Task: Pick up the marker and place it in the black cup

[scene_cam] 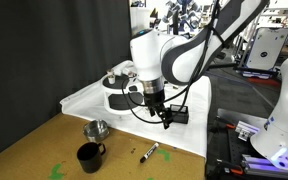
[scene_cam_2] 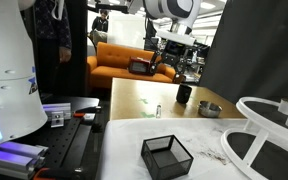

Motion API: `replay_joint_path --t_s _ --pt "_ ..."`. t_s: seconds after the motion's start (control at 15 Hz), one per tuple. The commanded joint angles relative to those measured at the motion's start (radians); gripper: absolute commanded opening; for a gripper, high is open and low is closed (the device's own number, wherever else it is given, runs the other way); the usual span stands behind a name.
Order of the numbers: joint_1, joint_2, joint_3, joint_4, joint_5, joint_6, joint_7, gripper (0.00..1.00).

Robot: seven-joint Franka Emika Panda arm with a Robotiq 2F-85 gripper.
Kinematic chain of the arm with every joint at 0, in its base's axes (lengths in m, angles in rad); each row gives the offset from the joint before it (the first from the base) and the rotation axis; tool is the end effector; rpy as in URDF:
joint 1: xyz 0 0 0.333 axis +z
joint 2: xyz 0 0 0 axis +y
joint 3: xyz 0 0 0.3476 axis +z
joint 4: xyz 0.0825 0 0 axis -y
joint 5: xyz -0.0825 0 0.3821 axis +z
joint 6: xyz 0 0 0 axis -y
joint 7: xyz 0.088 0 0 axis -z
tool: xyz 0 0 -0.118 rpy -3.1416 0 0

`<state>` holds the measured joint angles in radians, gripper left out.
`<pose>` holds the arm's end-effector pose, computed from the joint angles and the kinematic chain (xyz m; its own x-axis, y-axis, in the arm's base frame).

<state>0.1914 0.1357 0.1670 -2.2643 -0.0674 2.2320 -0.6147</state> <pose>0.4831 0.1779 0.3101 0.5133 0.8453 -0.1484 0.8462 -0.5273 -0.0764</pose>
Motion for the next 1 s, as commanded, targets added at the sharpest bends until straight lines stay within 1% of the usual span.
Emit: replay_joint_path --t_s 0.0,0.2,0.33,0.6,0.67,0.8,0.93 --pt "-0.007 0.075 0.023 0.01 -0.066 0.079 -0.033 1.0" --pt "-0.014 0.119 0.03 -0.034 -0.152 0.29 -0.066 1.0" --pt "-0.028 0.152 0.032 -0.059 -0.183 0.414 -0.091 1.0" --pt "-0.089 0.262 0.063 -0.089 -0.167 0.609 -0.214 1.0" --pt "-0.103 0.291 0.07 -0.088 -0.174 0.634 -0.247 1.0" --pt "-0.11 0.346 0.068 -0.072 -0.202 0.645 -0.288 1.0" --pt "-0.098 0.37 0.051 -0.062 -0.227 0.632 -0.296 1.0"
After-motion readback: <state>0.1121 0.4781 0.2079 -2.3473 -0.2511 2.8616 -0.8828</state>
